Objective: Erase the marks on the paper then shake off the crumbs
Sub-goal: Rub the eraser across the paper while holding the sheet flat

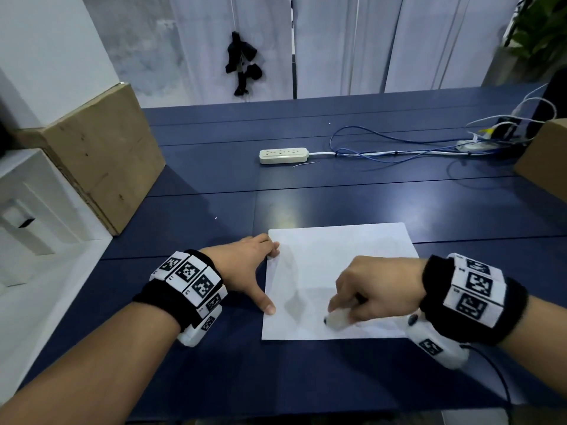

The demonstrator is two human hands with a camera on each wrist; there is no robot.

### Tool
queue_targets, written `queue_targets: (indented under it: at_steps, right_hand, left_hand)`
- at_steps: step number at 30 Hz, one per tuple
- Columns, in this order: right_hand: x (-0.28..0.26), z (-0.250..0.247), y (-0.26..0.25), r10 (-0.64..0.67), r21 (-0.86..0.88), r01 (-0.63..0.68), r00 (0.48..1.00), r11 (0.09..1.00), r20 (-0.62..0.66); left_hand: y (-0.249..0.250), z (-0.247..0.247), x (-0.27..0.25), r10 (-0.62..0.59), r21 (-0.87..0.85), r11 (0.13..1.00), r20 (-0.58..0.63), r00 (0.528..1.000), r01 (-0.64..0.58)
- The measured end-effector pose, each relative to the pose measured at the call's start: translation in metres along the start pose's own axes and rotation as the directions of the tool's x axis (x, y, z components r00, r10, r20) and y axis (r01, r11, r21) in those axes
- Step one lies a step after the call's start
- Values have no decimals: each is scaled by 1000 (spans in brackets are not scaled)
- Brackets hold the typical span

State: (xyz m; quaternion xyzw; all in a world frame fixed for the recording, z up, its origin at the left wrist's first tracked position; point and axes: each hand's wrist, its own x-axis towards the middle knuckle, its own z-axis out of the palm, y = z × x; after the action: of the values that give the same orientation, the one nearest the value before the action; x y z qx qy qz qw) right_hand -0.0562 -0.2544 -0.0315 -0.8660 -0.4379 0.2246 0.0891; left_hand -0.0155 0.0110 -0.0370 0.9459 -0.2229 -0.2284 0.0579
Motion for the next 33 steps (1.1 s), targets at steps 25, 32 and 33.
queue_targets:
  at_steps: [25, 32, 33]
  right_hand:
    - [-3, -4, 14, 91, 6, -90, 994, 996, -54]
    - [17, -20, 40, 174, -53, -197, 940, 979, -293]
    - [19, -19, 43, 189, -74, -223, 928, 972, -322]
  left_hand:
    - [0, 0, 1, -13, 11, 1000, 2, 1000, 13]
    - [1, 0, -1, -13, 6, 1000, 4, 1000, 13]
    - [2, 0, -1, -14, 4, 1000, 3, 1000, 14]
